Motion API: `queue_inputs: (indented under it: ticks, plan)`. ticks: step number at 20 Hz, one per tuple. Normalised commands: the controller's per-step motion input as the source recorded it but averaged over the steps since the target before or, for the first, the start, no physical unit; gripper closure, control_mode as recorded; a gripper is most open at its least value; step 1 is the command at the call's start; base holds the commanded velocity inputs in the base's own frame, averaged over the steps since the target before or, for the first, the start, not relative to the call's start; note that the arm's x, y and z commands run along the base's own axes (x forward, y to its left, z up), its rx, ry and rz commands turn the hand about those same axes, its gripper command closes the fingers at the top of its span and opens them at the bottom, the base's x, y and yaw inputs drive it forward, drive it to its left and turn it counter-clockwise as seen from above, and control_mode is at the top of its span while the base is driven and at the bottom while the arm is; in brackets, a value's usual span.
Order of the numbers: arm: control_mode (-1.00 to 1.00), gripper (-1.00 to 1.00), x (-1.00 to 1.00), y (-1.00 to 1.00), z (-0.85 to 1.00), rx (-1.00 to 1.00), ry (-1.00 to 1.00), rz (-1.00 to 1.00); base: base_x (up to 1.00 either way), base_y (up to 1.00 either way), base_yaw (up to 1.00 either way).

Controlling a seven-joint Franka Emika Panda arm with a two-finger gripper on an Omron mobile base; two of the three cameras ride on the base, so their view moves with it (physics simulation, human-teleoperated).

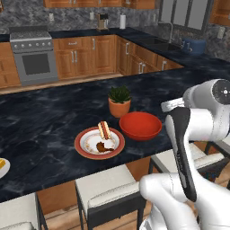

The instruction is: Take the smaller bowl and place it next to the appetizer plate on the dining counter , and place the larger bowl next to the plate with cooked food.

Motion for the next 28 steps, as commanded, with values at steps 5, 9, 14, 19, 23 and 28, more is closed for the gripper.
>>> queue_inputs:
  ticks: [5, 9, 14, 19, 23, 28]
  plan:
    - [-1.00, -1.00, -1.00, 0.14, 0.46, -0.09, -0.28, 0.00, 0.00, 0.00, 0.00]
    - [-1.00, -1.00, -1.00, 0.00, 0.56, -0.02, -0.15, 0.05, 0.00, 0.00, 0.00]
    - [1.00, -1.00, -0.67, 0.00, 0.37, 0.00, -0.09, 0.10, 0.03, 0.01, 0.00]
    - [1.00, -1.00, 0.00, 0.00, 0.00, 0.00, 0.00, 0.00, 0.83, 0.00, 0.04]
    - [1.00, -1.00, 0.00, 0.00, 0.00, 0.00, 0.00, 0.00, 0.28, 0.39, 0.10]
    - [1.00, -1.00, 0.00, 0.00, 0.00, 0.00, 0.00, 0.00, -0.42, 0.98, 0.18]
